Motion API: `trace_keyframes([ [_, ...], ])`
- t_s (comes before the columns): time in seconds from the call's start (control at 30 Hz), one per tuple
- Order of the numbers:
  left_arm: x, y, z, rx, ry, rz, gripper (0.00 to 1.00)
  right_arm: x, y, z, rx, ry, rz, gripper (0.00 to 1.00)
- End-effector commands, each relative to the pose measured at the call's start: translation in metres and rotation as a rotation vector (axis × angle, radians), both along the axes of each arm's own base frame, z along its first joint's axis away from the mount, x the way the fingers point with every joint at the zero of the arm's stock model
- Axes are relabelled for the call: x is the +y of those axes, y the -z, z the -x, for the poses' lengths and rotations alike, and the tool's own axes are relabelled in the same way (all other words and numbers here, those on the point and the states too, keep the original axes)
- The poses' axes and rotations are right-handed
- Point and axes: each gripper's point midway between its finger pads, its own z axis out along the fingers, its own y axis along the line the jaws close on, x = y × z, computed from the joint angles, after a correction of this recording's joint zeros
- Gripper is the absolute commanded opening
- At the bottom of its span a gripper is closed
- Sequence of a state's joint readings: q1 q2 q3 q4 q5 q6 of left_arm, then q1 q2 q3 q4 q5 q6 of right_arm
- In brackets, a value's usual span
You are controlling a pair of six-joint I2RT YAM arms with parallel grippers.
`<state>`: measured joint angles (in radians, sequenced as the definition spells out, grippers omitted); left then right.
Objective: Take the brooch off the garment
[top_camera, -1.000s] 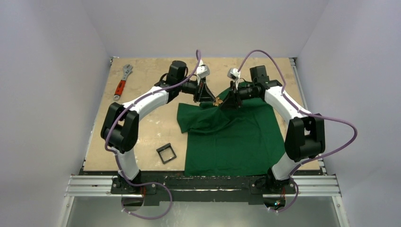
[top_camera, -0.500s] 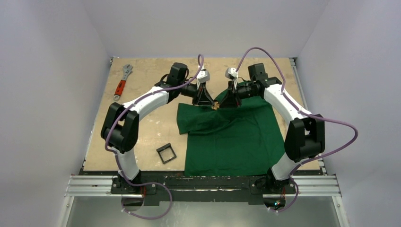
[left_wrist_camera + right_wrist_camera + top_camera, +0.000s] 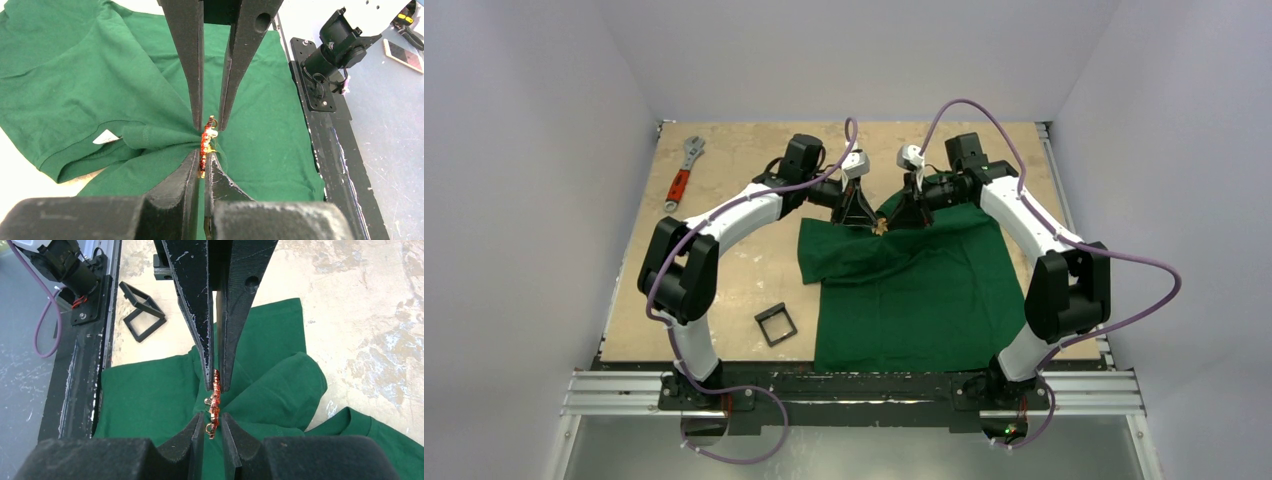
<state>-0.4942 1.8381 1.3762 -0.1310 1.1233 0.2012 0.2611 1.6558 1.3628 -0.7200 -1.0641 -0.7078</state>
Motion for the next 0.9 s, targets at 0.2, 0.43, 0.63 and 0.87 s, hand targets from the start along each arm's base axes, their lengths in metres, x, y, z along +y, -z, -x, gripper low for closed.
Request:
trace_keyframes([
  [0.2,-0.007,-0.031,0.002,-0.064,0.039,0.068,0.00,0.001,0.006,0.001,-0.052,-0.013,0.036,0.19],
  [0.43,-0.008,-0.030,0.001,-0.057,0.034,0.066,0.00,0.002,0.008,0.000,-0.057,-0.017,0.041,0.00],
  [0.63,-0.002,-0.025,-0.007,-0.033,-0.041,0.036,0.36,0.005,0.005,-0.001,-0.010,0.006,0.016,0.00],
  [0.87,0.015,-0.021,-0.023,-0.043,-0.237,0.002,0.55,0.007,0.008,-0.003,0.169,0.139,-0.002,0.00],
])
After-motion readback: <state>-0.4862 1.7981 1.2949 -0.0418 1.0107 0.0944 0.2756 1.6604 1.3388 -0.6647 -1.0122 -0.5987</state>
